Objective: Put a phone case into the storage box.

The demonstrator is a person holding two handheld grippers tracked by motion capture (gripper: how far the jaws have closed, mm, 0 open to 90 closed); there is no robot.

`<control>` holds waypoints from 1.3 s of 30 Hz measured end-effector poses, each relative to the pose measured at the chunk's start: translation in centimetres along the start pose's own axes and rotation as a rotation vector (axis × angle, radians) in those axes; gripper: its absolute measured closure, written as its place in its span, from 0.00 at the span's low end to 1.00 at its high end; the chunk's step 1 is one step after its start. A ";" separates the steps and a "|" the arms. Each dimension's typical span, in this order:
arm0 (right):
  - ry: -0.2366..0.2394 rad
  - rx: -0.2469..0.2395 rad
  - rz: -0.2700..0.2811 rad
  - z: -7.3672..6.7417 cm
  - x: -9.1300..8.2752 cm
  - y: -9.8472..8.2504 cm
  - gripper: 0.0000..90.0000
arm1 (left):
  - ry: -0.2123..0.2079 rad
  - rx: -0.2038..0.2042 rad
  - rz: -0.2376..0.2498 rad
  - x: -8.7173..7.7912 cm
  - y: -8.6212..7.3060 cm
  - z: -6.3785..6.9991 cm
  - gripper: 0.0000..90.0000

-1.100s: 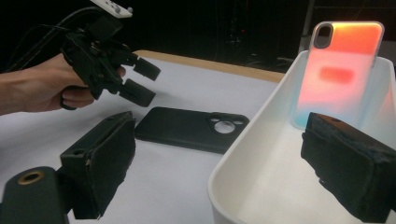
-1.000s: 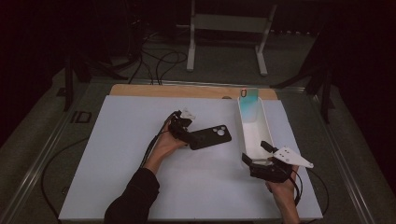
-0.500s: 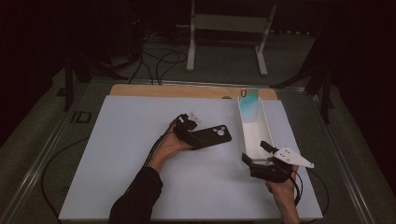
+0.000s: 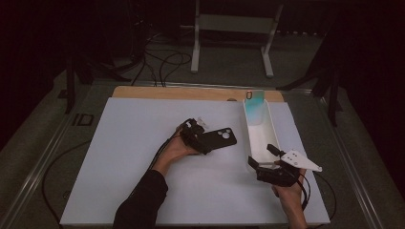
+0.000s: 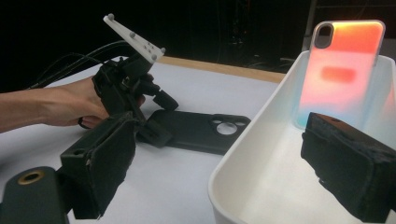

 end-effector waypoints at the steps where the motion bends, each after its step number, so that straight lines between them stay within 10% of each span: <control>1: -0.001 0.000 0.000 0.0 0.0 0.0 0.11 | 0.004 0.006 -0.004 0.0 0.0 0.1 0.05; 22: -0.005 0.001 -0.004 -0.1 0.1 -0.1 0.11 | 0.014 0.018 -0.077 -1.2 -0.3 0.9 0.22; 39: -0.018 0.007 -0.026 0.1 0.4 -0.3 0.11 | -0.010 -0.072 0.042 -4.7 -0.8 0.2 0.23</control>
Point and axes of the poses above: each handheld gripper's, and its own axes: x roughly forward along the jaws, y roughly out of its top, z roughly to its right, the point moved 8 cm from there along x, roughly forward along the jaws, and after that the axes turned 8 degrees about y, right-handed, at the moved point
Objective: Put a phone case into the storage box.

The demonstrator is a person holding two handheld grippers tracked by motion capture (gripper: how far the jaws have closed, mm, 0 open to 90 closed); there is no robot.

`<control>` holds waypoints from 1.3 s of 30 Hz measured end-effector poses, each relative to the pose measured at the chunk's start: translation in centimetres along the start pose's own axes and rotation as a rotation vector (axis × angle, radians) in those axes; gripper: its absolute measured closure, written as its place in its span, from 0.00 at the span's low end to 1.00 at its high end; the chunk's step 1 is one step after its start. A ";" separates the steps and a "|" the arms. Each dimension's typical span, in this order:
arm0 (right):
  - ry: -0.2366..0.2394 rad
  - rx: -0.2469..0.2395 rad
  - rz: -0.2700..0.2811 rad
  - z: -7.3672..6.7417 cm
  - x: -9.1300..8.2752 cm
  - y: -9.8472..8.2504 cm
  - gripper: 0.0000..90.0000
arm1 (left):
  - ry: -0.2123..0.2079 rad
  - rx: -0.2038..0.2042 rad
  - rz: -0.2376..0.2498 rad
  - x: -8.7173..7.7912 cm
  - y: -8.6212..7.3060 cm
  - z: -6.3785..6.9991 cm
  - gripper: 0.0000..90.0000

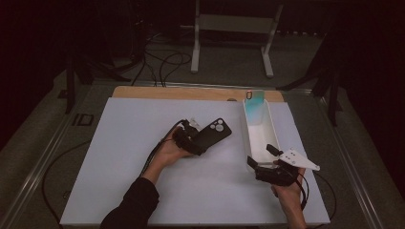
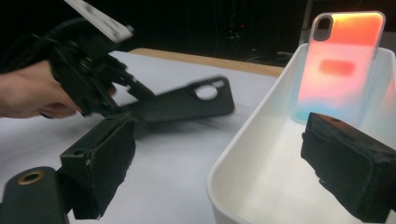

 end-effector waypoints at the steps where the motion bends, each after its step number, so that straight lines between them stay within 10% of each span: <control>1: -0.004 0.002 -0.005 0.0 0.0 0.0 0.12 | 0.010 -0.005 0.016 -0.4 0.0 0.0 0.23; 22: 0.090 0.028 -0.048 -1.0 1.8 2.6 0.11 | 0.055 -0.014 0.207 -8.8 -1.3 0.7 0.22; 39: 0.225 0.050 -0.082 -4.9 5.6 5.4 0.11 | 0.049 0.025 0.303 -11.3 -1.6 3.3 0.21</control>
Point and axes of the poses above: each handheld gripper's, and its own axes: x roughly forward along the jaws, y roughly out of its top, z roughly to its right, the point moved 8 cm from there along x, roughly forward along the jaws, and after that the axes turned 8 degrees about y, right-handed, at the moved point
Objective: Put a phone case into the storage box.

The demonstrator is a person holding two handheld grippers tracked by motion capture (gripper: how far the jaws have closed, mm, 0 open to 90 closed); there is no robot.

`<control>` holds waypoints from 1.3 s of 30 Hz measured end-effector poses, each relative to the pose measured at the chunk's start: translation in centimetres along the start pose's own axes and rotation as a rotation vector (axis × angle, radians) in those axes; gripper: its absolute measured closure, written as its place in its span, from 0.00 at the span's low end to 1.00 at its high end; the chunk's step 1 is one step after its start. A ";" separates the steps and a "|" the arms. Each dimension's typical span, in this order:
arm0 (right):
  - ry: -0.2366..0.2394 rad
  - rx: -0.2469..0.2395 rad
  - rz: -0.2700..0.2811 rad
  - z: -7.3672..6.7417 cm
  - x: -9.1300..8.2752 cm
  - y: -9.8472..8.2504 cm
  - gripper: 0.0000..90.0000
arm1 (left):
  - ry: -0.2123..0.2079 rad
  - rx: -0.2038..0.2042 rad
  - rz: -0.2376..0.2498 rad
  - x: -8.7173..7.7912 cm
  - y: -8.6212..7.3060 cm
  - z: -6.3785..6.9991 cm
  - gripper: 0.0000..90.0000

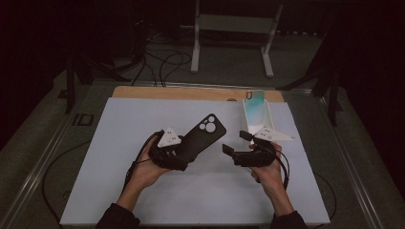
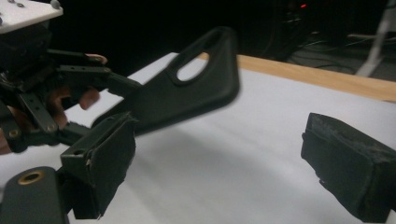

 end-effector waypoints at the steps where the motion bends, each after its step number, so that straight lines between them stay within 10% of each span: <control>1: 0.009 0.007 -0.003 -0.1 0.3 0.1 0.11 | -0.006 0.002 0.005 -0.1 0.1 0.2 0.21; 10: 0.068 0.077 -0.022 -1.0 2.1 0.3 0.17 | -0.040 0.008 0.036 0.0 0.4 1.6 0.21; 23: 0.180 0.206 -0.038 -2.0 3.2 0.1 0.64 | -0.036 0.008 0.069 0.6 0.9 2.8 0.20; 38: 0.233 0.213 -0.027 -3.3 3.6 0.5 0.91 | -0.036 0.036 0.033 1.5 0.4 3.7 0.21; 39: 0.236 0.210 -0.026 -3.4 3.6 0.5 0.91 | 0.019 0.030 0.056 1.3 0.5 3.1 0.41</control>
Point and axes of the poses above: each handheld gripper's, and its own axes: x roughly forward along the jaws, y roughly out of its top, z roughly to its right, the point moved 8 cm from there along x, roughly forward along the jaws, and after that the axes turned 8 degrees about y, right-handed, at the moved point
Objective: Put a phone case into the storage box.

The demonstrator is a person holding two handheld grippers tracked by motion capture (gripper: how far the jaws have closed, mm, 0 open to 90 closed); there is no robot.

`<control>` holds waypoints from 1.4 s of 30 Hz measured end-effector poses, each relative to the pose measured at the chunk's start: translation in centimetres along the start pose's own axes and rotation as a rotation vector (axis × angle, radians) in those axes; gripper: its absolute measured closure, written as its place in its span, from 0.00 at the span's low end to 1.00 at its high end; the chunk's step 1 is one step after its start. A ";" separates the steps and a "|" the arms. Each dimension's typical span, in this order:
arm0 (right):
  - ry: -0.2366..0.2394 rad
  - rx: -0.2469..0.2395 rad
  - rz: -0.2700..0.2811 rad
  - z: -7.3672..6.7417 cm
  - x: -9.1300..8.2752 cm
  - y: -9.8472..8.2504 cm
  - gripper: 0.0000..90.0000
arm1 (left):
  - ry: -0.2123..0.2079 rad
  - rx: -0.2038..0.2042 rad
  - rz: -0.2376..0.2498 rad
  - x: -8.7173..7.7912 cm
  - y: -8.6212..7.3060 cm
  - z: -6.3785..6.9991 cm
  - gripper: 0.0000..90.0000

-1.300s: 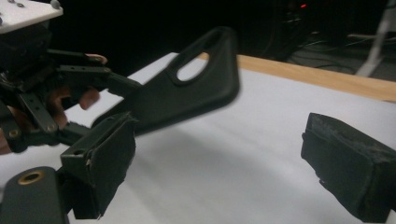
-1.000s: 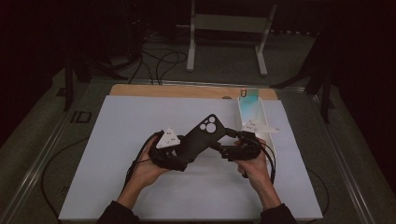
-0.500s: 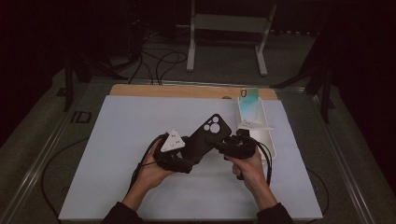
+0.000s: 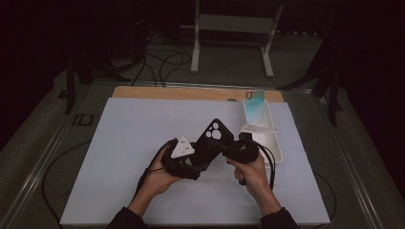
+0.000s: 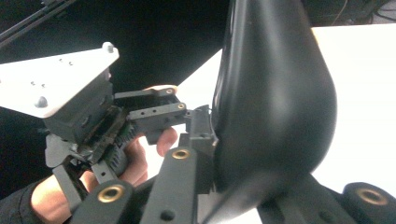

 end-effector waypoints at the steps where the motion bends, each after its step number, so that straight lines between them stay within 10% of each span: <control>1: -0.013 -0.015 -0.001 0.0 -0.1 0.0 0.88 | -0.022 -0.074 0.017 -0.1 0.2 -0.5 0.87; 4: -0.047 -0.046 -0.024 0.1 0.0 -0.3 0.95 | -0.019 -0.059 0.067 -0.6 0.4 -1.1 0.51; 27: -0.077 -0.108 -0.003 -0.1 -0.7 0.6 0.96 | -0.126 -0.106 -0.013 -2.3 -1.4 -1.1 0.19; 42: 0.008 -0.163 0.013 -1.8 -0.3 1.1 0.96 | -0.154 -0.133 -0.015 -3.4 -2.3 -0.8 0.03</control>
Point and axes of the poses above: each handheld gripper's, and its own axes: x roughly forward along the jaws, y roughly out of its top, z roughly to its right, the point moved 8 cm from there along x, roughly forward along the jaws, and after that the axes turned 8 degrees about y, right-handed, at the moved point
